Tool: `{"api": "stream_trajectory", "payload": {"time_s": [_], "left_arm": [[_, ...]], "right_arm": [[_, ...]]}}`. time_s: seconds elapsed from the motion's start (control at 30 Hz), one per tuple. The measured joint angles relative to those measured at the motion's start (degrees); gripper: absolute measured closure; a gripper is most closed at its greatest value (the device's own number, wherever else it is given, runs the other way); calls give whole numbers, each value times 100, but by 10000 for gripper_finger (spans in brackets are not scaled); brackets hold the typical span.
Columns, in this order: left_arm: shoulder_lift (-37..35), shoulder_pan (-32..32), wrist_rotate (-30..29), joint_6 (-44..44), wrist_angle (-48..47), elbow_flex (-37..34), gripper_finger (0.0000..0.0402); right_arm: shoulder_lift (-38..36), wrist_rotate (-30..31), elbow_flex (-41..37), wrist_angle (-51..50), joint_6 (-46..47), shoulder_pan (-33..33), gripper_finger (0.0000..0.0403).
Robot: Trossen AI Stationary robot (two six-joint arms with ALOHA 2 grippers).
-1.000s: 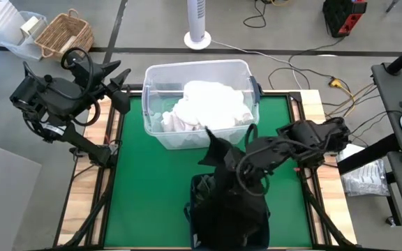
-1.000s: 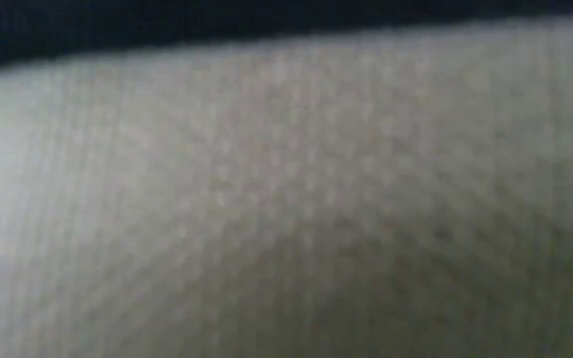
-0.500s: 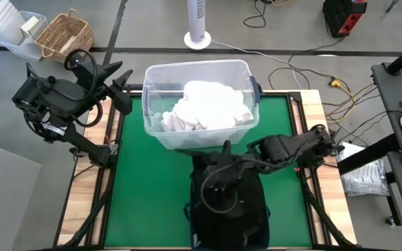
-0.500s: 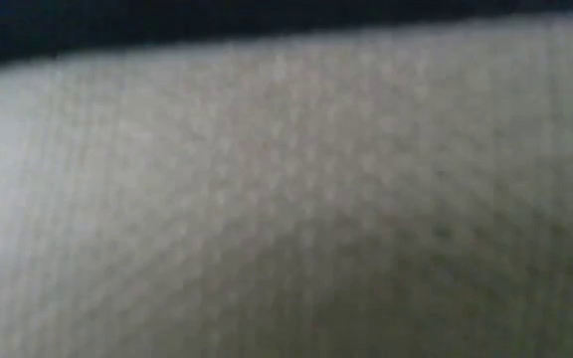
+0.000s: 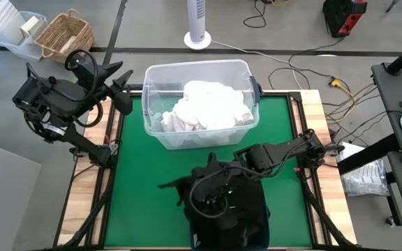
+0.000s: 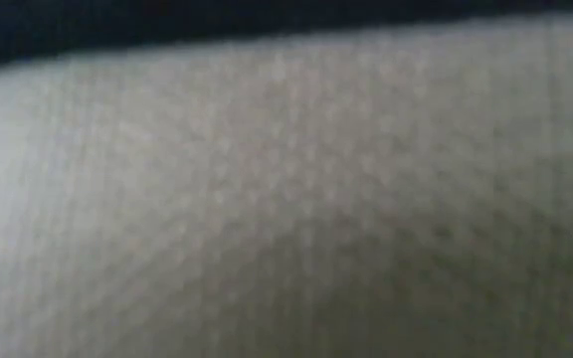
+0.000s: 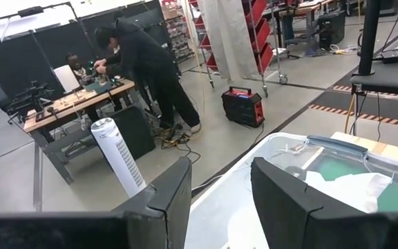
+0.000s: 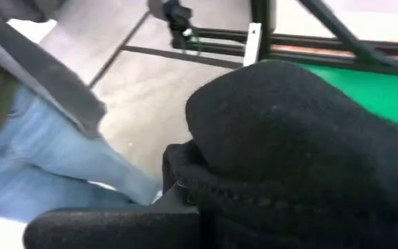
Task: Sort clothes
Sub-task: Put the black shirt into the blue laundry bin
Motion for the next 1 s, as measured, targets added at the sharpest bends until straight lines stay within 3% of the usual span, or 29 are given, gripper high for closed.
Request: {"api": "stream_trajectory", "payload": {"time_s": [0.2, 0.43, 0.63, 1.0], "left_arm": [[0, 0, 2, 1, -43, -2, 271], [0, 2, 0, 2, -81, -2, 271], [0, 2, 0, 1, -80, -2, 271], [0, 2, 0, 1, -116, -2, 271]], "right_arm": [[20, -951, -114, -31, 189, -3, 390], [15, -2220, -364, -783, 489, -1, 390], [15, -2274, -632, -1563, 520, -1, 390], [12, -2174, -1238, -1874, 698, -96, 390]]}}
